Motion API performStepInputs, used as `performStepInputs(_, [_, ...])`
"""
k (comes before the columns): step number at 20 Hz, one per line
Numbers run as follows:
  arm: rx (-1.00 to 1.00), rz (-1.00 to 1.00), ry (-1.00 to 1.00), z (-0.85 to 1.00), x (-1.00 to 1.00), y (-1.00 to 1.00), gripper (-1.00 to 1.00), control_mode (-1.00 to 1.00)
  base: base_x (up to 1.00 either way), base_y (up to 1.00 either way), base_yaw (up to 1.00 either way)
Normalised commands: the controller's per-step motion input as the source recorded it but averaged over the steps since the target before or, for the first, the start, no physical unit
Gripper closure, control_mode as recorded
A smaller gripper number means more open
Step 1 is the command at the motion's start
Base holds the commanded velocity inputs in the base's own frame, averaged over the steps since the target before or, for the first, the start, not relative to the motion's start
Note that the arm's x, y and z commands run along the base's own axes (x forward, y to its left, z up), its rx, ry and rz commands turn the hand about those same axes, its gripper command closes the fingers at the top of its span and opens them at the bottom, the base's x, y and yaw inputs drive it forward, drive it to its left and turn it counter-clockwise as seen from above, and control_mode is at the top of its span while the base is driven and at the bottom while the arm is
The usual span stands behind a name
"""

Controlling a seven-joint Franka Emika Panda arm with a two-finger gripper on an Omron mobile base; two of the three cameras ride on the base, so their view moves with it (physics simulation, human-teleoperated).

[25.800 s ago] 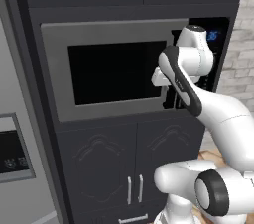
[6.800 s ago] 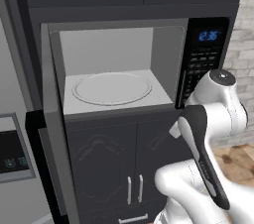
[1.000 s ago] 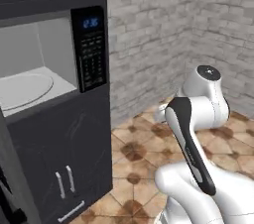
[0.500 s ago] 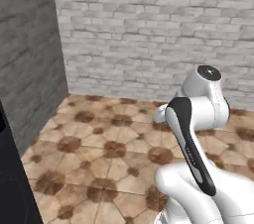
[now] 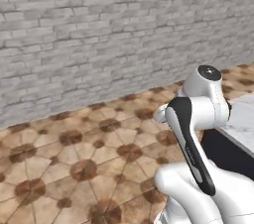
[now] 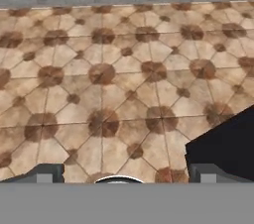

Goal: Place the sponge inside the microwave to prepare for sanitizing.

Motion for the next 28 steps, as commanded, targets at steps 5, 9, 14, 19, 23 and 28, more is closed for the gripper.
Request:
performStepInputs(5, [0.00,0.00,0.00,0.00,0.00,0.00,-1.00,1.00,0.17,0.16,-0.86])
performStepInputs(9, [0.00,0.00,0.00,0.00,0.00,0.00,-1.00,1.00,0.27,0.22,-0.78])
performStepInputs(14, [0.00,0.00,0.00,0.00,0.00,0.00,-1.00,1.00,0.33,0.24,-0.73])
performStepInputs(19, [0.00,0.00,0.00,0.00,0.00,0.00,-1.00,1.00,0.33,0.22,-0.69])
performStepInputs(23, [0.00,0.00,0.00,0.00,0.00,0.00,-1.00,1.00,0.26,0.10,-0.51])
performStepInputs(28, [0.00,0.00,0.00,0.00,0.00,0.00,-1.00,1.00,0.25,0.01,-0.42])
